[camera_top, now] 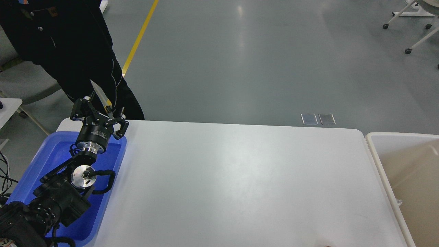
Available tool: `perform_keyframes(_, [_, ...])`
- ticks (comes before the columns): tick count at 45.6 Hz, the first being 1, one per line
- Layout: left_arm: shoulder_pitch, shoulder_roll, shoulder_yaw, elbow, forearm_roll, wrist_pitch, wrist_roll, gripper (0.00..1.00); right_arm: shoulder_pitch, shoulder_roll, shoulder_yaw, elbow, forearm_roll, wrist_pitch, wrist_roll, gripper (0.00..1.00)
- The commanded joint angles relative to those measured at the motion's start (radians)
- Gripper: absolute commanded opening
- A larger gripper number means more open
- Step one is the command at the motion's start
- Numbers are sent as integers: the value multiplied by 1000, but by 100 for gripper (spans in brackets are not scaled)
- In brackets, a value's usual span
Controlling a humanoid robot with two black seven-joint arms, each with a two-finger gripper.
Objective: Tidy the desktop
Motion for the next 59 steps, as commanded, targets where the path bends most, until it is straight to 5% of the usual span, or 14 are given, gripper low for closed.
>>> perform_keyframes(1, [0, 0, 1, 0, 0, 0, 0, 100, 4, 9, -3, 0, 0, -6, -2, 100])
perform_keyframes(16, [0, 0, 1, 0, 0, 0, 0, 100, 30, 21, 4, 0, 0, 15, 1, 100])
perform_keyframes(25, [0, 0, 1, 0, 0, 0, 0, 100, 77, 17, 145, 21, 23, 181, 12, 100])
perform_keyframes(35, [0, 0, 1, 0, 0, 0, 0, 100, 62, -183, 440, 480, 37, 218, 58, 100])
perform_keyframes(47, [1, 0, 1, 0, -1, 0, 0, 100, -102, -246, 773, 919, -50, 223, 205, 100])
perform_keyframes(59, [1, 0, 1, 0, -1, 0, 0, 100, -153, -83, 894, 971, -103, 216, 312, 100])
